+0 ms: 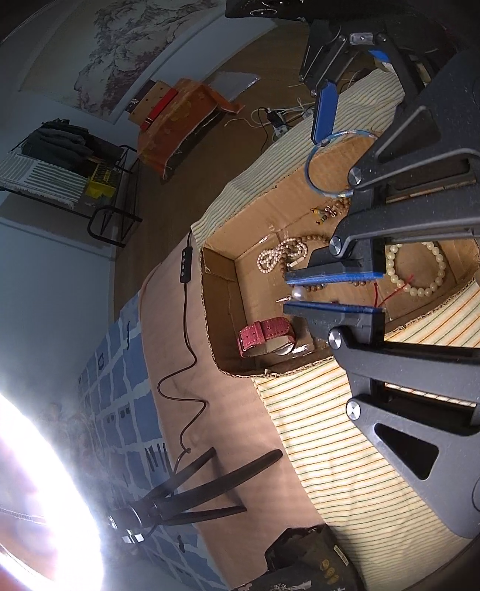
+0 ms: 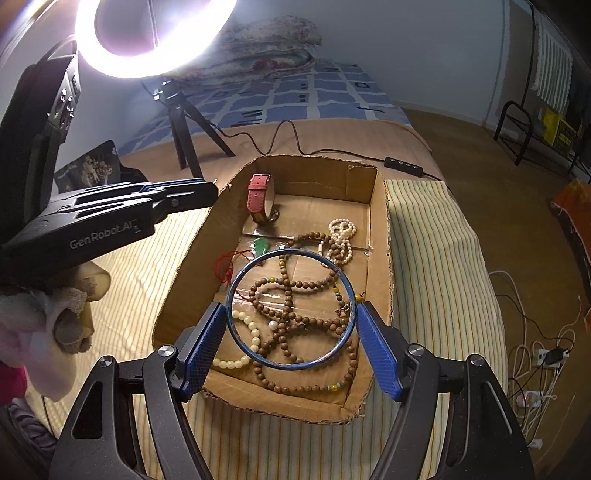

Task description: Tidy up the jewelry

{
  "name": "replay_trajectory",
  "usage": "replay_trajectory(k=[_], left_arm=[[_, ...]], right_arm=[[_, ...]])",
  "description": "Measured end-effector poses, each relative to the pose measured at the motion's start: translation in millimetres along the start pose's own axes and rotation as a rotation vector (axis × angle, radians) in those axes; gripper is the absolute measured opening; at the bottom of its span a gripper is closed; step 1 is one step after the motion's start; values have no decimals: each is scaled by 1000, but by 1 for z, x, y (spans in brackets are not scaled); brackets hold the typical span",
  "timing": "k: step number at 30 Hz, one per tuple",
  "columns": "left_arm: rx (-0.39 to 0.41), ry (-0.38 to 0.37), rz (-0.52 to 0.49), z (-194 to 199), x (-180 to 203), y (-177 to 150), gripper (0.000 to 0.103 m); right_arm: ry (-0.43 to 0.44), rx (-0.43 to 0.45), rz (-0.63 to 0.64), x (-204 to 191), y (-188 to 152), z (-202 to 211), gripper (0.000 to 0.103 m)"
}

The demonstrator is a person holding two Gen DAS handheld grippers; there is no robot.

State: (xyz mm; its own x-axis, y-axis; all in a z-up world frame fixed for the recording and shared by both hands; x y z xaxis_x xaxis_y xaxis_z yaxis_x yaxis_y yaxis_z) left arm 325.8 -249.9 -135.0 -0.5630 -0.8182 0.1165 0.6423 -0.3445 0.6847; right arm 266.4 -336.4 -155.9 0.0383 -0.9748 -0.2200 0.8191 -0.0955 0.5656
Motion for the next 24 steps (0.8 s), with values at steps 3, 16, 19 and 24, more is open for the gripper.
replay_trajectory(k=[3, 16, 19, 24], left_arm=[[-1, 2, -1, 0, 0, 1, 8], [39, 25, -4, 17, -2, 5, 43], [48, 29, -2, 26, -1, 4, 43], [73, 41, -6, 50, 1, 3, 43]], right_arm=[[-3, -4, 0, 0, 0, -1, 72], [-21, 7, 10, -3, 0, 4, 72], [-30, 18, 15, -5, 0, 10, 72], [-43, 40, 15, -9, 1, 23, 72]])
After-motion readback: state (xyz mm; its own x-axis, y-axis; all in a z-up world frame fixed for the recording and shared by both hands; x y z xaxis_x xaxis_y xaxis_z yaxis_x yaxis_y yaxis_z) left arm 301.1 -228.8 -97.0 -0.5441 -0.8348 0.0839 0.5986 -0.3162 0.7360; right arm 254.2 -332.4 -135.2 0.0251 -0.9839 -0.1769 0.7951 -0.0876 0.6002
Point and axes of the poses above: each gripper's, at about its wrist camera, not at the fingertips, and z roughly against the way its jaws point, x to its right, y to its top, the point moved 7 cm from there along -z, roughly the way its jaws point, and after that the axes turned 8 degrees about -z, right-handed, at the moved point
